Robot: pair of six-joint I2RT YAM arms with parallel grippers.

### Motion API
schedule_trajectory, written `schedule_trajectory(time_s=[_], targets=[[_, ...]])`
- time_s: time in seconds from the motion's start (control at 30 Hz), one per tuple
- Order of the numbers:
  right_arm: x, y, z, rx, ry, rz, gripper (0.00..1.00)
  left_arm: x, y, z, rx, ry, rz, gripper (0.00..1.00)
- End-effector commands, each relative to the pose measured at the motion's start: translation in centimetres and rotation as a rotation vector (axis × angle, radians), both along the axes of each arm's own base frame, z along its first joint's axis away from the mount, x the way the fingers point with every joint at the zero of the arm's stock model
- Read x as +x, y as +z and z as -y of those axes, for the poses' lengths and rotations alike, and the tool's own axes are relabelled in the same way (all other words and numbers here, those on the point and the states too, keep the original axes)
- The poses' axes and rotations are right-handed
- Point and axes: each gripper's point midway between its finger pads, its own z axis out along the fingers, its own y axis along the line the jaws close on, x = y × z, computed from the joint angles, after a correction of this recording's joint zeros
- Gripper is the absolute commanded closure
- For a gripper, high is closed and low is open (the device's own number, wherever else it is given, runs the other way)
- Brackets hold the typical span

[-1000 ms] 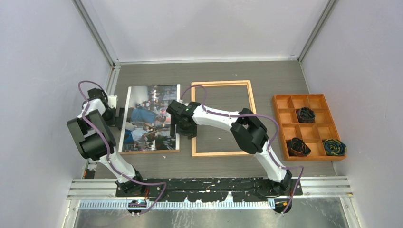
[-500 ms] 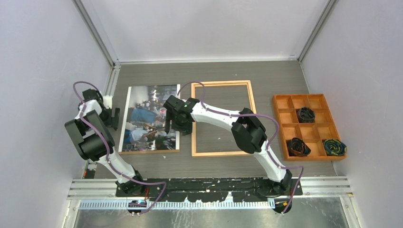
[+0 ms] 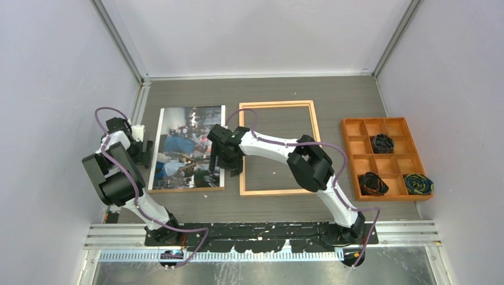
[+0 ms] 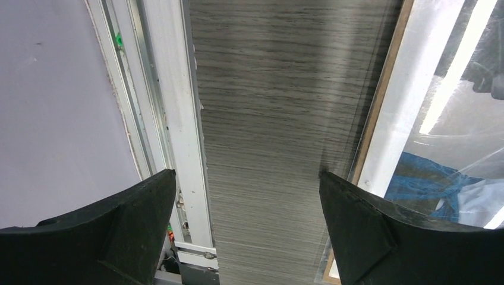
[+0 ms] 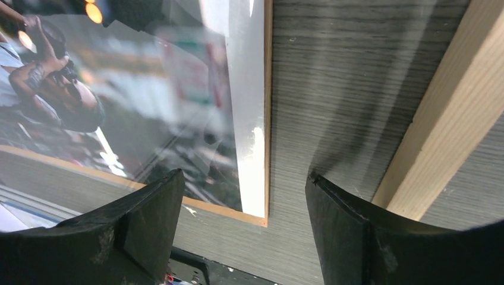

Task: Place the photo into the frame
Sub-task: Pick up the photo frame item at the center of the board.

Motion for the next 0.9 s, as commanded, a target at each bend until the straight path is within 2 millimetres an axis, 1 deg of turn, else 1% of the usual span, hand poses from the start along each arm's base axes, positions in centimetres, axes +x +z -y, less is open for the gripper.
schedule_trajectory(time_s=[0.0, 0.07, 0.1, 0.2, 0.33, 0.43, 0.5, 0.67, 0.77, 0.87], targets=[[0.0, 1.2, -1.5, 0.075, -0.014, -0.015, 0.21, -1.2, -1.0, 2.1, -0.067, -0.029, -0.041, 0.07], [-0.1, 1.3, -2.0, 0.097, -0.017, -0.029, 0.21, -1.4, -1.2, 2.6, -0.075, -0.034, -0.051, 0.07], [-0.2, 1.3, -2.3, 0.108, -0.02, -0.035, 0.22, -1.3, -1.4, 3.2, -0.101, -0.043, -0.045, 0.07], [-0.2, 1.3, -2.6, 0.123, -0.024, -0.045, 0.22, -1.6, -1.7, 4.1, -0.131, -0.058, -0.05, 0.07], [-0.2, 1.4, -2.8, 0.134, -0.028, -0.045, 0.23, -2.1, -2.0, 4.6, -0.141, -0.077, -0.064, 0.08], [-0.1, 1.9, -3.2, 0.158, -0.03, -0.044, 0.23, -2.3, -2.3, 4.8, -0.143, -0.083, -0.071, 0.08], [0.0, 2.4, -3.5, 0.171, -0.03, -0.039, 0.24, -2.3, -2.4, 4.7, -0.136, -0.081, -0.077, 0.08], [0.4, 4.6, -3.7, 0.191, -0.021, 0.012, 0.25, -2.3, -2.7, 4.5, -0.12, -0.087, -0.082, 0.09], [0.3, 6.1, -4.3, 0.211, -0.002, 0.034, 0.25, -2.2, -2.7, 4.5, -0.115, -0.09, -0.082, 0.09], [-0.1, 6.9, -4.9, 0.225, 0.016, 0.047, 0.26, -2.1, -2.8, 4.5, -0.113, -0.092, -0.084, 0.1]])
